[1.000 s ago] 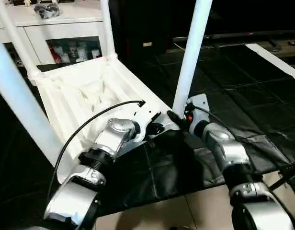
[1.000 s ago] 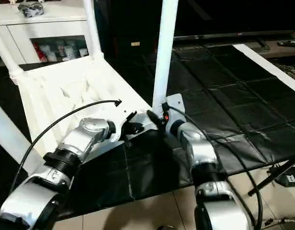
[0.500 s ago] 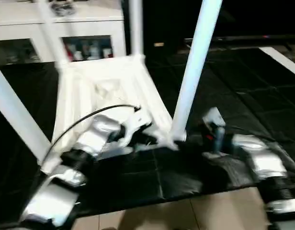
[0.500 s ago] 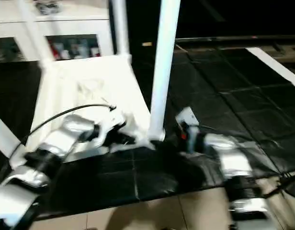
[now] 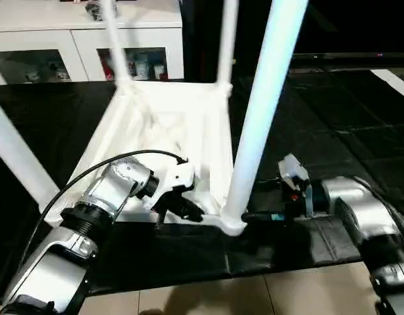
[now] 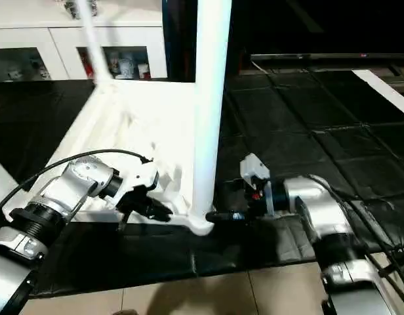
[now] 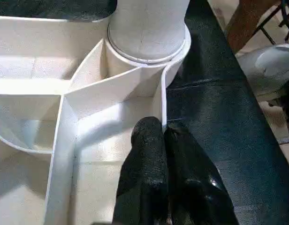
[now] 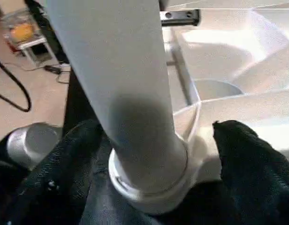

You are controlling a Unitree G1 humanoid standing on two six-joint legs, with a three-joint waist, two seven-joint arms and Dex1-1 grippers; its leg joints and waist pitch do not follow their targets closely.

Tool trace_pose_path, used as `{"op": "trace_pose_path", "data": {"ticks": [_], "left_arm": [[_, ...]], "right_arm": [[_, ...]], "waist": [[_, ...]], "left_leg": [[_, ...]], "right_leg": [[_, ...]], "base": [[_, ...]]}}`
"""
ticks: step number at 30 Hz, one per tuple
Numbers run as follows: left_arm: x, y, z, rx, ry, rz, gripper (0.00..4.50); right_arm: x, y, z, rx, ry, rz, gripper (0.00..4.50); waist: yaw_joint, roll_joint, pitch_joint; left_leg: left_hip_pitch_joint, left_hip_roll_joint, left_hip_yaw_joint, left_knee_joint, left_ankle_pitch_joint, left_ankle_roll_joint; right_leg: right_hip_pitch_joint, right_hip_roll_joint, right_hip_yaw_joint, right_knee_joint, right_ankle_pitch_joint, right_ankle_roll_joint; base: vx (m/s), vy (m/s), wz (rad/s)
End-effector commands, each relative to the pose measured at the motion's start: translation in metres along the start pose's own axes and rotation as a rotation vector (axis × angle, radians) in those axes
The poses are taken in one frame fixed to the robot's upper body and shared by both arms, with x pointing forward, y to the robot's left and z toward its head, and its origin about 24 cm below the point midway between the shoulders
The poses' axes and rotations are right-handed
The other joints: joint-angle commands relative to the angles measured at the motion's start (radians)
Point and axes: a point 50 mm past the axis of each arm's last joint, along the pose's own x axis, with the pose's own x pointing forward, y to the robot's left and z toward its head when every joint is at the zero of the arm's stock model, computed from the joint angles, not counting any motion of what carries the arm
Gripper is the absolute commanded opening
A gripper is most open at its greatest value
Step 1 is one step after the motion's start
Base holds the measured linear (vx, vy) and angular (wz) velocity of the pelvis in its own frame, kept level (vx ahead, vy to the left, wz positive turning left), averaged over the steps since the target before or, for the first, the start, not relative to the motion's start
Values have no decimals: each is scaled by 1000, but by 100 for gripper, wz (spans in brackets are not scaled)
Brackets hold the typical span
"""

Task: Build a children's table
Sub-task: Rotate leg to tighten

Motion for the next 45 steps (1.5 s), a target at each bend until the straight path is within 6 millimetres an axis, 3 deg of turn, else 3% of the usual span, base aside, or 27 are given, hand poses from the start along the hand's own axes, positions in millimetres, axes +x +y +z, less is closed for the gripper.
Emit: {"op": "trace_pose_path", "data": {"ticks": [1, 10, 21, 23, 27, 29, 31, 32, 34, 35, 36, 37, 38, 39, 40, 41, 42, 43, 44, 45], "left_arm": [[10, -4, 7, 49, 26, -90, 0], [12, -6, 8, 60, 28, -111, 0], [12, -5, 5, 42, 35, -90, 0], [14, 1, 4, -11, 19, 5, 0], [20, 16, 10, -107, -69, 229, 0], [23, 21, 14, -179, -125, 314, 0], [27, 24, 17, -221, -159, 367, 0], [29, 25, 19, -236, -172, 388, 0], [36, 28, 25, -269, -204, 447, 0], [40, 30, 28, -289, -223, 475, 0], [46, 33, 34, -307, -242, 520, 0], [50, 36, 38, -320, -254, 555, 0], [52, 38, 40, -327, -261, 573, 0], [53, 40, 42, -332, -266, 585, 0], [55, 43, 46, -331, -269, 610, 0], [55, 45, 48, -329, -271, 628, 0], [56, 46, 50, -323, -268, 636, 0], [54, 48, 51, -303, -250, 655, 0], [54, 48, 51, -303, -250, 655, 0], [53, 49, 51, -295, -241, 658, 0]], "right_arm": [[3, -1, 2, -24, 14, 33, 366], [11, 0, 3, -35, 22, 105, 300], [15, 3, -2, -2, 2, 141, 227], [14, 6, -2, 16, -24, 120, 220], [22, 8, -6, 56, -65, 3, 209], [31, 3, -10, 85, -91, -133, 207], [40, -4, -13, 120, -105, -255, 206], [44, -6, -13, 137, -112, -304, 205], [58, -16, -15, 203, -133, -458, 204], [66, -21, -15, 238, -142, -527, 204], [76, -27, -15, 269, -136, -617, 203], [84, -30, -14, 286, -127, -682, 203], [87, -33, -13, 298, -118, -723, 203], [90, -34, -12, 307, -111, -752, 203], [93, -36, -10, 316, -104, -787, 203], [96, -38, -8, 315, -104, -814, 203], [98, -38, -6, 302, -107, -818, 203], [101, -38, -1, 308, -139, -814, 236], [101, -38, -1, 308, -139, -814, 236], [102, -37, 0, 308, -152, -806, 256]], "waist": [[-5, 2, -73], [3, 0, -76], [3, -1, -75], [3, -1, -75], [12, -1, -69], [5, -3, -67], [-14, -5, -61], [-20, 0, -62], [-55, -1, -60], [-69, 1, -60], [-77, 9, -60], [-101, 11, -59], [-107, 22, -59], [-123, 31, -58], [-128, 42, -53], [-123, 49, -46], [-107, 51, -46], [-123, -12, -26], [-123, -12, -26], [-149, -21, -17]], "left_leg": [[4, 9, 11, -70, -268, 48], [1, 9, 10, -70, -241, 52], [1, 9, 10, -70, -237, 53], [2, 9, 11, -70, -238, 53], [15, 8, 15, -68, -260, 42], [10, 1, 11, -70, -292, 31], [0, -9, 5, -69, -316, 19], [0, -10, 1, -69, -320, 13], [-3, -21, -3, -60, -338, 6], [-6, -25, -5, -56, -350, 14], [-2, -25, -6, -52, -358, 17], [-10, -20, -14, -53, -384, 19], [-5, -17, -19, -54, -416, 17], [4, 0, -30, -65, -480, 33], [-11, 29, -48, -96, -578, 41], [-15, 53, -53, -121, -656, 46], [-9, 85, -63, -155, -750, 29], [83, -32, -8, -48, -665, 17], [83, -32, -8, -48, -665, 17], [120, -96, 21, 83, -488, 36]], "right_leg": [[61, -35, 44, -62, -357, -208], [64, -33, 44, -54, -316, -217], [64, -33, 45, -56, -336, -207], [64, -33, 45, -56, -334, -208], [53, -30, 48, -65, -366, -201], [60, -34, 40, -74, -457, -164], [62, -35, 24, -95, -604, -84], [63, -38, 20, -98, -627, -68], [56, -34, -1, -119, -691, -23], [59, -32, -16, -130, -716, 3], [54, -32, -22, -135, -717, 5], [66, -30, -45, -144, -701, 17], [70, -28, -59, -150, -699, 25], [80, -30, -67, -154, -642, 25], [102, -23, -64, -122, -568, 19], [111, -17, -50, -82, -515, 4], [117, -25, 4, 3, -362, -47], [1, -11, -41, -166, -735, 2], [1, -11, -41, -166, -735, 2], [-57, 18, -154, -267, -1014, 152]], "base": [[0, 0, 0], [0, 0, 0], [0, 0, 0], [0, 0, 0], [0, 0, 0], [0, 0, 0], [0, 0, 0], [0, 0, 0], [0, 0, 0], [0, 0, 0], [0, 0, 0], [0, 0, 0], [0, 0, 0], [-37, 39, -19], [0, 0, 0], [0, 0, 0], [0, 0, 0], [0, 0, 0], [0, 0, 0], [0, 0, 0]]}}
